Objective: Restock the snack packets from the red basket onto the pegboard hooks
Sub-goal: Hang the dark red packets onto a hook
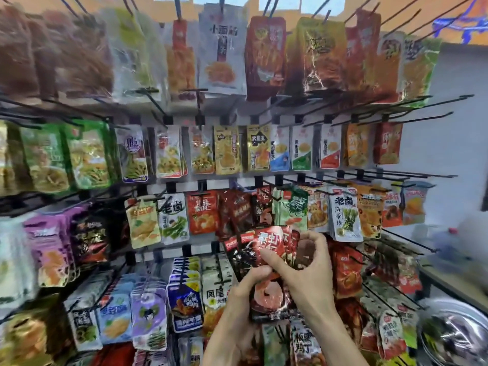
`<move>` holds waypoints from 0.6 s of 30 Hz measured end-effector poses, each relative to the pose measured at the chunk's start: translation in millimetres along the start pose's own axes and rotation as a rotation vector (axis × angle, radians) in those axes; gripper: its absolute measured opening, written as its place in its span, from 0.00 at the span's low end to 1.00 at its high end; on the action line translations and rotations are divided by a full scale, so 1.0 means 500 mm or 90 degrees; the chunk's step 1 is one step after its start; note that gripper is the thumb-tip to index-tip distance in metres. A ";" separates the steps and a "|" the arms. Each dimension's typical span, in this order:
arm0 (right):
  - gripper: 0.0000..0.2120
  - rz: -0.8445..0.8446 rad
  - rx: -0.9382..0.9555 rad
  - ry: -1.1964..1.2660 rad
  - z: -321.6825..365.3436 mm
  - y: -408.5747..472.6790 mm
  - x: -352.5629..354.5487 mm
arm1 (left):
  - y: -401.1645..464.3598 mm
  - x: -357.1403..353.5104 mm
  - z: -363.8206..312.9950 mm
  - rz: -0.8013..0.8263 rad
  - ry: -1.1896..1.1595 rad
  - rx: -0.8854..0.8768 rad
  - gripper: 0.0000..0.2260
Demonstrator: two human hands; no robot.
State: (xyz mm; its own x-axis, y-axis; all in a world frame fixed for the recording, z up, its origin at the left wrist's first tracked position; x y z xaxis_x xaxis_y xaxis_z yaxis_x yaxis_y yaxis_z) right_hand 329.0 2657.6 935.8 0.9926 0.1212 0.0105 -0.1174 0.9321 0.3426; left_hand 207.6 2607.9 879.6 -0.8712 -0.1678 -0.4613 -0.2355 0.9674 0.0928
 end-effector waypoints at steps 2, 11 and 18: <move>0.30 -0.012 -0.002 0.027 -0.006 0.008 -0.013 | 0.013 0.017 0.000 -0.012 -0.003 0.009 0.24; 0.30 -0.017 -0.021 0.112 -0.051 0.037 -0.028 | 0.046 0.025 -0.004 -0.005 -0.019 0.022 0.27; 0.25 -0.008 -0.055 0.150 -0.069 0.076 0.000 | 0.066 0.008 -0.001 -0.044 -0.031 0.004 0.20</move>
State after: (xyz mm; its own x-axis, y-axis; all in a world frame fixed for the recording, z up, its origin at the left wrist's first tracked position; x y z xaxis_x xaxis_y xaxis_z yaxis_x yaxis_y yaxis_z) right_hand 323.4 2705.1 916.5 0.9603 0.1763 -0.2162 -0.1174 0.9584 0.2601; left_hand 196.2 2639.2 881.5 -0.8309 -0.2246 -0.5091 -0.2911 0.9552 0.0538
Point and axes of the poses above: each hand's wrist, its own y-axis towards the middle knuckle, its own x-axis out of the back of the hand, z = x × y, the point moved 7 cm from there along y, towards the middle knuckle, and after that the axes turned 7 degrees about -x, right-handed, at the moved point
